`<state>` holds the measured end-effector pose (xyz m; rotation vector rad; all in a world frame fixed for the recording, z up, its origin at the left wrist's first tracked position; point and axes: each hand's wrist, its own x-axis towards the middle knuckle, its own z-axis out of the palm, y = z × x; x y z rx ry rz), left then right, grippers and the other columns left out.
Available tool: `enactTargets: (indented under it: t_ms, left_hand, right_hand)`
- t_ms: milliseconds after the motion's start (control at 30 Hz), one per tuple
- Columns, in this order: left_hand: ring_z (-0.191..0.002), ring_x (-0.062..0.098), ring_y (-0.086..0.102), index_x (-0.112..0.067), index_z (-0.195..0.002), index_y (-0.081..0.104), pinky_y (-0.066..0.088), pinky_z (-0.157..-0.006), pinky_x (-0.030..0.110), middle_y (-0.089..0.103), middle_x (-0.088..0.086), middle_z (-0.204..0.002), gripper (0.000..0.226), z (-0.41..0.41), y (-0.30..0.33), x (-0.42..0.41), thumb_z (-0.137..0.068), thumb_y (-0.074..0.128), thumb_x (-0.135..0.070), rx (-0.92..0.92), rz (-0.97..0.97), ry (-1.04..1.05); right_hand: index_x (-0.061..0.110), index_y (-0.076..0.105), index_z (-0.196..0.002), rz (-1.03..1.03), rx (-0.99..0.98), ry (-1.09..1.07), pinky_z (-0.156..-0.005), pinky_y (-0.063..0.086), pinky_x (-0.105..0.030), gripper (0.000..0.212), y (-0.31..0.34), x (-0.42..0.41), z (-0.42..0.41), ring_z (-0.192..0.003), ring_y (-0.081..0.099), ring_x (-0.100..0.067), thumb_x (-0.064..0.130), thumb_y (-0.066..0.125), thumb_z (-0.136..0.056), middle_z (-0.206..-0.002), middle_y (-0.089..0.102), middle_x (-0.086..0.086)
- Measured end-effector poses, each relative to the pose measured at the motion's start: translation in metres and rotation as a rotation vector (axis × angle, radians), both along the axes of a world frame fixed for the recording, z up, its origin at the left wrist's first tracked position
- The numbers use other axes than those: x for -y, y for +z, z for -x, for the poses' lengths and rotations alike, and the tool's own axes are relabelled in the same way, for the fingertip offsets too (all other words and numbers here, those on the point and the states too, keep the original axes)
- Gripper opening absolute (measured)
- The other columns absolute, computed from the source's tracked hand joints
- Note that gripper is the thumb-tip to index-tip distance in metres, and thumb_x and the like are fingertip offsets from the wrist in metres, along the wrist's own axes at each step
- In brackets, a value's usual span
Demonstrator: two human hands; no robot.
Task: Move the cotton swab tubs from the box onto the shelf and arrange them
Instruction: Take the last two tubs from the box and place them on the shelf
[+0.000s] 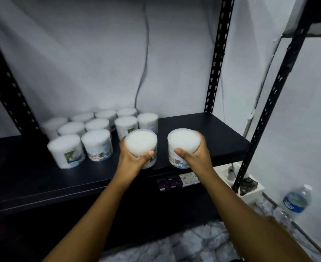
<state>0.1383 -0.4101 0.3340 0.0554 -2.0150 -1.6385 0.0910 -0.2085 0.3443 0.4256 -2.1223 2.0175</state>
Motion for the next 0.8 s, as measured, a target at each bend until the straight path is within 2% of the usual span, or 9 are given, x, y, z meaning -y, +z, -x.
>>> enactTargets:
  t_ms: [67, 167, 267, 333, 400, 500, 600, 733, 800]
  left_hand:
    - [-0.113, 0.004, 0.051, -0.019, -0.134, 0.032, 0.043, -0.09, 0.014, 0.048, -0.005, -0.128, 0.099, 0.006, -0.004, 0.014, -0.052, 0.077, -0.053, 0.005, 0.0, 0.022]
    - [-0.11, -0.002, 0.053, -0.015, -0.134, 0.036, 0.045, -0.093, 0.015, 0.051, -0.005, -0.127, 0.099, 0.015, -0.009, 0.028, -0.052, 0.079, -0.051, 0.025, 0.002, 0.041]
    - [-0.115, 0.006, 0.052, -0.017, -0.133, 0.038, 0.044, -0.094, 0.019, 0.05, -0.002, -0.129, 0.098, 0.022, -0.017, 0.038, -0.051, 0.08, -0.051, 0.052, 0.005, 0.066]
    - [-0.115, 0.006, 0.051, -0.018, -0.132, 0.038, 0.043, -0.092, 0.016, 0.05, -0.003, -0.128, 0.097, 0.028, -0.02, 0.044, -0.051, 0.082, -0.049, 0.066, 0.003, 0.078]
    - [-0.113, 0.006, 0.05, -0.018, -0.131, 0.038, 0.041, -0.089, 0.012, 0.049, -0.004, -0.126, 0.092, 0.033, -0.022, 0.046, -0.055, 0.086, -0.038, 0.068, 0.015, 0.088]
    - [-0.112, 0.006, 0.052, -0.016, -0.13, 0.039, 0.043, -0.093, 0.017, 0.05, -0.003, -0.125, 0.081, 0.039, -0.024, 0.05, -0.064, 0.087, -0.018, 0.061, 0.026, 0.096]
    - [-0.109, -0.004, 0.053, -0.019, -0.126, 0.042, 0.044, -0.086, 0.008, 0.053, -0.007, -0.122, 0.078, 0.043, -0.024, 0.054, -0.063, 0.087, -0.025, 0.057, 0.034, 0.078]
    - [-0.112, 0.006, 0.049, -0.017, -0.13, 0.034, 0.039, -0.08, 0.003, 0.046, -0.005, -0.125, 0.079, 0.05, -0.024, 0.058, -0.069, 0.084, -0.018, 0.087, 0.034, 0.08]
    - [-0.111, 0.006, 0.047, -0.02, -0.128, 0.031, 0.037, -0.078, 0.0, 0.044, -0.006, -0.124, 0.076, 0.054, -0.025, 0.06, -0.071, 0.082, -0.016, 0.095, 0.044, 0.082]
  right_hand:
    - [0.028, 0.04, -0.126, -0.002, 0.005, 0.037, -0.067, 0.05, -0.008, 0.073, -0.001, 0.015, 0.011, -0.101, 0.056, -0.005, 0.016, 0.083, -0.069, -0.119, 0.054, 0.004]
    - [0.027, 0.04, -0.127, -0.033, 0.027, 0.087, -0.067, 0.05, -0.008, 0.073, -0.003, 0.033, 0.027, -0.102, 0.056, -0.008, 0.017, 0.083, -0.069, -0.118, 0.055, 0.005]
    - [0.028, 0.04, -0.126, -0.08, 0.056, 0.127, -0.07, 0.047, -0.008, 0.072, -0.004, 0.042, 0.041, -0.104, 0.055, -0.01, 0.017, 0.084, -0.069, -0.117, 0.055, 0.005]
    - [0.029, 0.04, -0.125, -0.108, 0.069, 0.156, -0.072, 0.047, -0.01, 0.073, -0.006, 0.046, 0.049, -0.105, 0.054, -0.01, 0.017, 0.084, -0.068, -0.119, 0.054, 0.005]
    - [0.027, 0.04, -0.126, -0.123, 0.084, 0.179, -0.074, 0.047, -0.012, 0.074, -0.009, 0.051, 0.056, -0.106, 0.054, -0.01, 0.018, 0.085, -0.068, -0.119, 0.054, 0.005]
    - [0.027, 0.04, -0.124, -0.136, 0.105, 0.198, -0.082, 0.052, -0.022, 0.074, -0.015, 0.058, 0.065, -0.109, 0.055, -0.013, 0.02, 0.085, -0.067, -0.119, 0.054, 0.004]
    - [0.029, 0.04, -0.123, -0.13, 0.124, 0.206, -0.087, 0.053, -0.031, 0.074, -0.02, 0.065, 0.074, -0.109, 0.056, -0.014, 0.022, 0.086, -0.066, -0.119, 0.055, 0.004]
    - [0.028, 0.038, -0.127, -0.13, 0.123, 0.238, -0.087, 0.054, -0.03, 0.077, -0.022, 0.071, 0.083, -0.109, 0.055, -0.013, 0.022, 0.085, -0.067, -0.118, 0.054, 0.006]
    - [0.029, 0.036, -0.128, -0.14, 0.127, 0.257, -0.088, 0.054, -0.031, 0.078, -0.022, 0.073, 0.087, -0.109, 0.055, -0.012, 0.022, 0.085, -0.068, -0.116, 0.054, 0.008]
